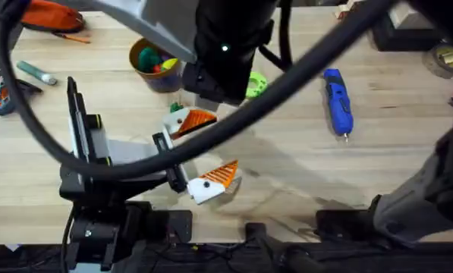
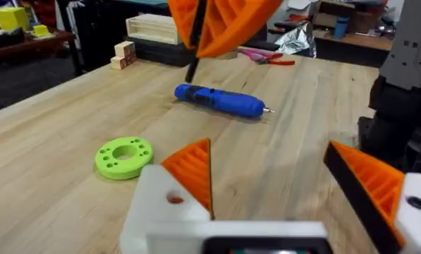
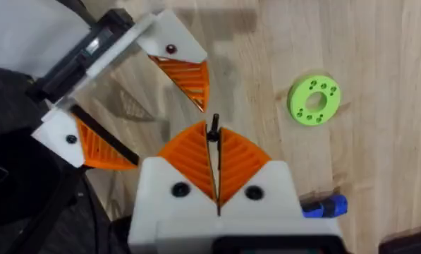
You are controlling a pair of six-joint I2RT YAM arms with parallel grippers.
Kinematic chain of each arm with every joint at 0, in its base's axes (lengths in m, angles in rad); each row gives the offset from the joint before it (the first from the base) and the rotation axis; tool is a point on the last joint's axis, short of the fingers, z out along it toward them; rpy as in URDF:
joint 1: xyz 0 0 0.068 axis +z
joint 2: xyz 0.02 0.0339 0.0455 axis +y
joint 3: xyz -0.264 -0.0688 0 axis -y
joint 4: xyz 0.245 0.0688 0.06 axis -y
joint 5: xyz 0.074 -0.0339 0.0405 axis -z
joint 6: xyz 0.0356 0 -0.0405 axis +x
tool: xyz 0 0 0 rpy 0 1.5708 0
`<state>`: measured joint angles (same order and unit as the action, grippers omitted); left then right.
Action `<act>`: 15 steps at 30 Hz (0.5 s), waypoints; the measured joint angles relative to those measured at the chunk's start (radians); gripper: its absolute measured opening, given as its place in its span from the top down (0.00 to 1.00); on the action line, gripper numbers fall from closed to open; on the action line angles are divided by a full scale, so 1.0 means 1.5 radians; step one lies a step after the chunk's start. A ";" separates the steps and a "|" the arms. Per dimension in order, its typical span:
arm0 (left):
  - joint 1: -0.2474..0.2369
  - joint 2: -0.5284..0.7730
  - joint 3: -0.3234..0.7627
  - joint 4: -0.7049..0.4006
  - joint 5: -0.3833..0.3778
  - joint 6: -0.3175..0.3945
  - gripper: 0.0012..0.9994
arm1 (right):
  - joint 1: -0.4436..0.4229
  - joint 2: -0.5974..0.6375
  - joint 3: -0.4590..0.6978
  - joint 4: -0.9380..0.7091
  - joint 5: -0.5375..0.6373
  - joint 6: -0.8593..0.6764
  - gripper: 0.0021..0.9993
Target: Pick up the gripper from the table and insert it into the empty holder that is missing its gripper. Then pick up a screw, insert it into the mounting hole, and use the screwdriver to tighten it. Finally, clean up the table by picking up the vegetable and placing it into the bucket.
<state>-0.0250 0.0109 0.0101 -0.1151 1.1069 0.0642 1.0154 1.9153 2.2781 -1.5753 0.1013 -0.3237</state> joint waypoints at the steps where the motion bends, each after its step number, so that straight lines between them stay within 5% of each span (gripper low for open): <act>1: 0.000 0.000 0.000 0.000 0.000 0.000 0.01 | 0.002 0.005 0.007 -0.004 0.000 0.000 1.00; 15: 0.000 0.000 0.000 0.000 0.000 0.000 0.01 | 0.063 0.025 0.036 -0.001 0.000 -0.007 1.00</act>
<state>-0.0250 0.0109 0.0101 -0.1154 1.1069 0.0643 1.1098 1.9525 2.3317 -1.5768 0.1009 -0.3343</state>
